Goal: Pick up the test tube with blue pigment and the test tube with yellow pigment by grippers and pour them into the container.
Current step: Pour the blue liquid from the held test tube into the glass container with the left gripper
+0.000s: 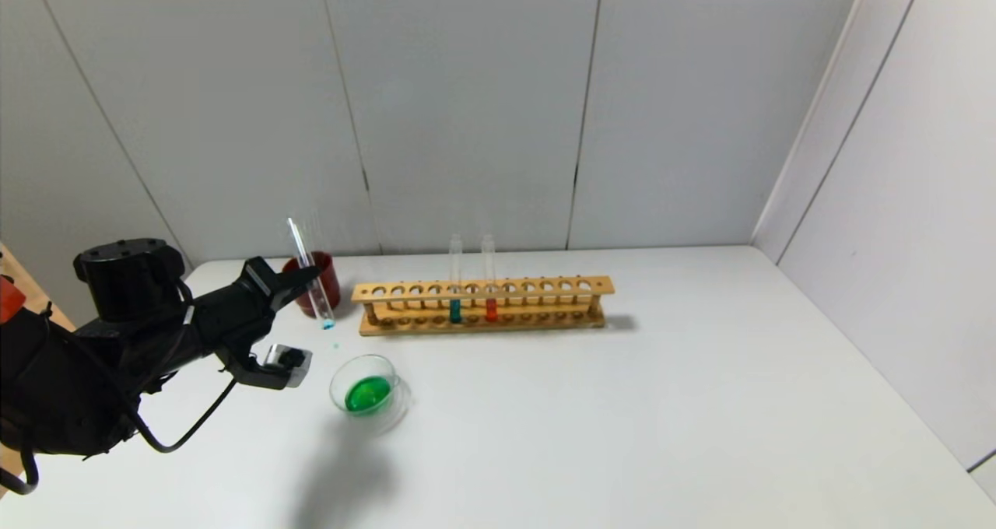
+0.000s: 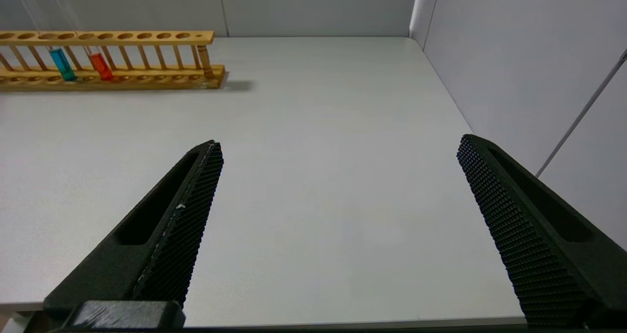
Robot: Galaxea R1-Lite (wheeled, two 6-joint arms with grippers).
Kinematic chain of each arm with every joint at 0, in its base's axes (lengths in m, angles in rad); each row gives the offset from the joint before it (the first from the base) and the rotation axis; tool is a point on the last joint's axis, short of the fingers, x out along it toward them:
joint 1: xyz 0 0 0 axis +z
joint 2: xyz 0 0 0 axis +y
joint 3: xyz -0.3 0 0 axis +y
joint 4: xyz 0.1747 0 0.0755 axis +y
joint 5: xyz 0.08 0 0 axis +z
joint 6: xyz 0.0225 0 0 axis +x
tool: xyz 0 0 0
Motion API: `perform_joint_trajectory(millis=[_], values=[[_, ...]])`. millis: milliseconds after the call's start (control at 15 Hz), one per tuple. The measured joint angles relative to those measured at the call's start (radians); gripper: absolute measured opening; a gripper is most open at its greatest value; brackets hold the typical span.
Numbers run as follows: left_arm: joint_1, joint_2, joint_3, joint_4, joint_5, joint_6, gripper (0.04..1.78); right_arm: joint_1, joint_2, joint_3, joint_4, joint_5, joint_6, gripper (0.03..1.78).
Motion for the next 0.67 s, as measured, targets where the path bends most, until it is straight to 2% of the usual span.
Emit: perform_joint_trajectory(millis=[667], values=[[0.001,-0.010,-0.006,-0.009,0.000,0.039,0.30,0.000,0.000,0.000,0.000,0.000,0.000,1.75]])
